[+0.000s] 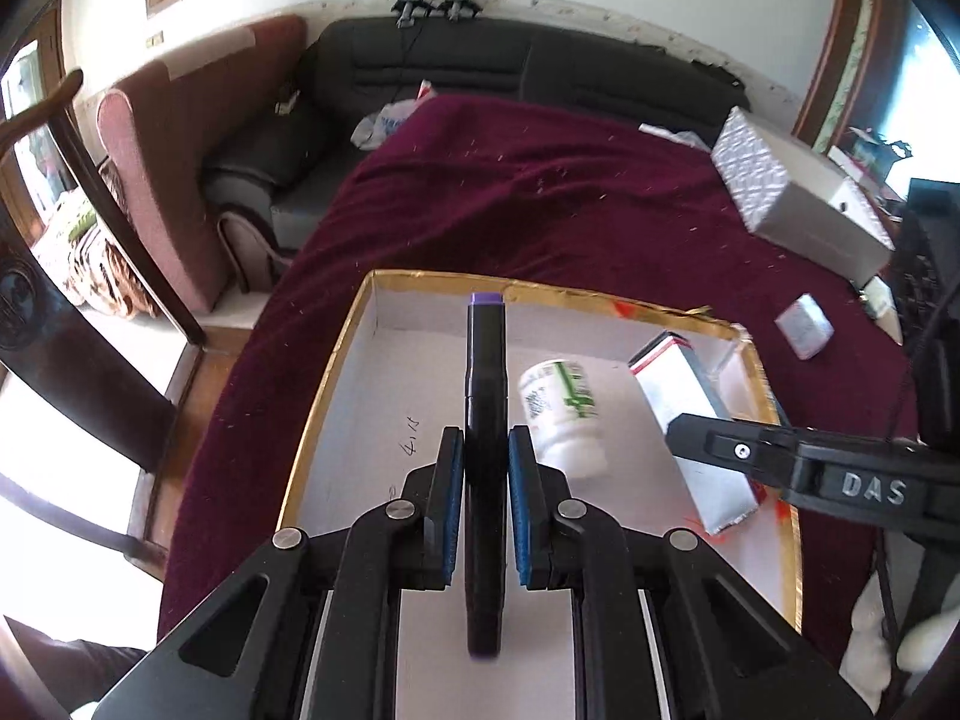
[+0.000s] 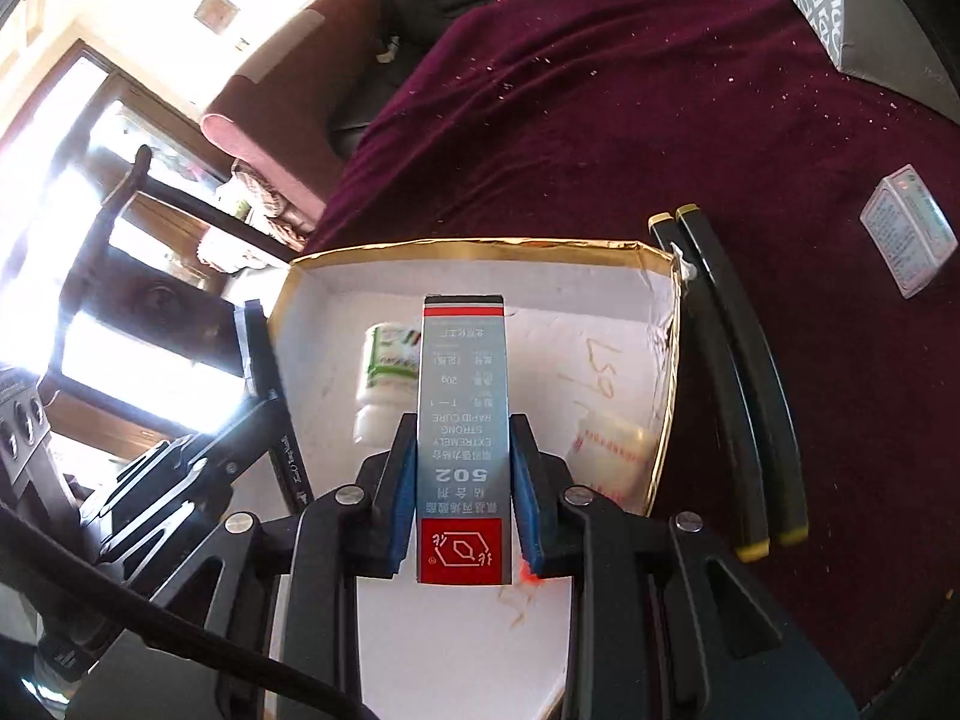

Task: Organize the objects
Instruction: 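Lower the marker into the tray with left tool while right tool drops the glue box there, then grasp the black marker with the beige cap using the left tool and lift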

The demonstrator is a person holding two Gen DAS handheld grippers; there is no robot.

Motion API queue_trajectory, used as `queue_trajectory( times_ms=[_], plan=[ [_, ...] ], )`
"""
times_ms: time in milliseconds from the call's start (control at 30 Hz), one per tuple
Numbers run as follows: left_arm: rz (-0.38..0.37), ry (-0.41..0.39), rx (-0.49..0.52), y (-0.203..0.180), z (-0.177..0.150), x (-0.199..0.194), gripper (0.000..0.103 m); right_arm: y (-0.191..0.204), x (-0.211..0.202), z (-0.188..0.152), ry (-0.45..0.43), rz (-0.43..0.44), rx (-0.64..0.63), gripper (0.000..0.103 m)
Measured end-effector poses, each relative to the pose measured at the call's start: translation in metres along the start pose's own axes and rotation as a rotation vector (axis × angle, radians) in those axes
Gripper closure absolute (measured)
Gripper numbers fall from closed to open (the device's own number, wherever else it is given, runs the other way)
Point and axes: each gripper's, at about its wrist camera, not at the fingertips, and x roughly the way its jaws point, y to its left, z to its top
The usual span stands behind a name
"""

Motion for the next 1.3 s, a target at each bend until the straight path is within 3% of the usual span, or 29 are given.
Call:
queue_trajectory(
  times_ms=[200,300,467,633,733,800,867,967,1000,1100,1300],
  plan=[
    [0.017,0.023,-0.075,0.013,0.003,0.018,0.092,0.006,0.010,0.006,0.001,-0.039,-0.039,0.077],
    [-0.010,0.021,-0.121,0.020,0.002,0.015,0.091,0.009,0.013,0.007,-0.003,-0.063,-0.061,0.075],
    [-0.074,0.024,-0.205,0.030,-0.001,0.005,0.088,0.009,0.008,0.007,-0.022,-0.057,-0.070,0.053],
    [-0.058,-0.028,-0.183,0.017,-0.007,-0.032,0.088,0.007,-0.037,0.004,-0.080,-0.069,-0.083,0.053],
    [-0.100,-0.101,-0.129,-0.006,-0.015,-0.072,0.080,-0.003,-0.087,-0.004,-0.144,-0.139,-0.132,0.044],
    [-0.153,-0.154,-0.081,-0.030,-0.021,-0.098,0.062,-0.015,-0.126,-0.013,-0.198,-0.218,-0.148,0.034],
    [-0.207,-0.183,-0.022,-0.057,-0.027,-0.115,0.060,-0.024,-0.168,-0.025,-0.266,-0.301,-0.183,0.033],
    [-0.299,-0.178,0.088,-0.108,-0.044,-0.127,0.060,-0.045,-0.243,-0.067,-0.516,-0.416,-0.232,0.000],
    [-0.322,-0.165,0.123,-0.125,-0.051,-0.126,0.060,-0.056,-0.254,-0.078,-0.554,-0.418,-0.214,0.000],
    [-0.346,-0.108,0.231,-0.178,-0.074,-0.112,0.060,-0.113,-0.268,-0.103,-0.510,-0.466,-0.024,0.000],
    [-0.333,-0.005,0.314,-0.247,-0.108,-0.076,0.060,-0.190,-0.264,-0.152,-0.446,-0.364,0.165,0.000]
  ],
)
